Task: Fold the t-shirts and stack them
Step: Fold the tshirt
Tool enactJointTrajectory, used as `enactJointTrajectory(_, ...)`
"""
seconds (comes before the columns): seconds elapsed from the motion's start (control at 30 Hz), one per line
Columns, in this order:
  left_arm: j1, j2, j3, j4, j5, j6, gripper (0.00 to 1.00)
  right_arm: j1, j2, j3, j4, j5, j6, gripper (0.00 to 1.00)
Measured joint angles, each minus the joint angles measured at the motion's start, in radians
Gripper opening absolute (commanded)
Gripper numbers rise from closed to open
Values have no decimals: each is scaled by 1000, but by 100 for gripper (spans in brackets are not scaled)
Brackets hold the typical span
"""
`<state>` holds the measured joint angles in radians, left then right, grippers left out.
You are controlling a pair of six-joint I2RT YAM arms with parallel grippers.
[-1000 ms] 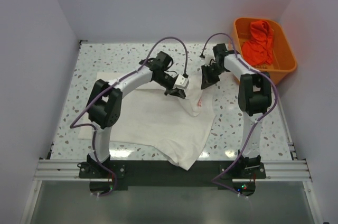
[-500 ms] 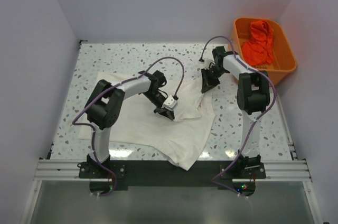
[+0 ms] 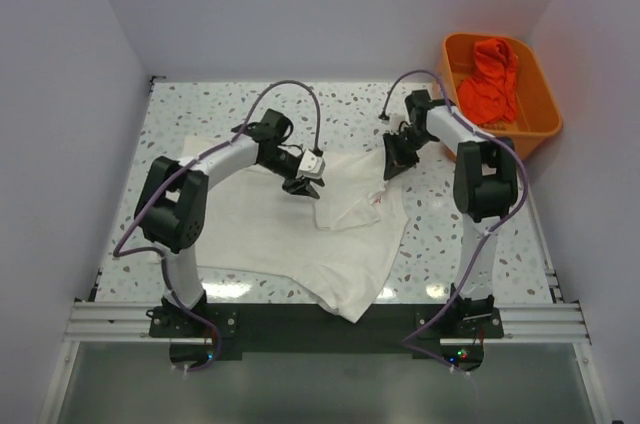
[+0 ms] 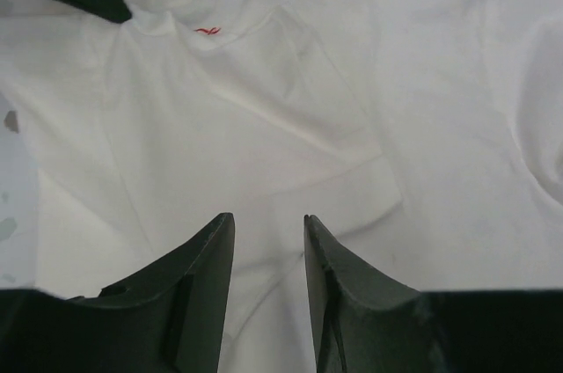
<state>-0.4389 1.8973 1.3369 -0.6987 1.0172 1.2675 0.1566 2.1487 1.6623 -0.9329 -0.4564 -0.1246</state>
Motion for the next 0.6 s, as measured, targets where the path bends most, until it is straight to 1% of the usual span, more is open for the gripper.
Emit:
enactJointTrajectory(0.03, 10, -6, 0, 37, 3, -51, 43, 0, -13, -6, -2, -3, 0, 25)
enactJointTrajectory(0.1, 48, -11, 1, 109, 3, -143, 43, -2, -32, -10, -9, -11, 1, 33)
enactJointTrajectory(0.17, 97, -11, 1, 161, -3, -214, 43, -7, -43, -10, -11, -21, 6, 43)
enactJointTrajectory(0.2, 127, -11, 2, 183, -10, -246, 43, -11, -45, -10, -8, -27, 12, 46)
enactJointTrajectory(0.37, 240, -10, 32, 243, -69, -357, 44, -49, -39, 12, 13, -32, 55, 48)
enactJointTrajectory(0.6, 336, 39, 139, 250, -149, -439, 44, -71, 45, 154, 69, -34, 106, 52)
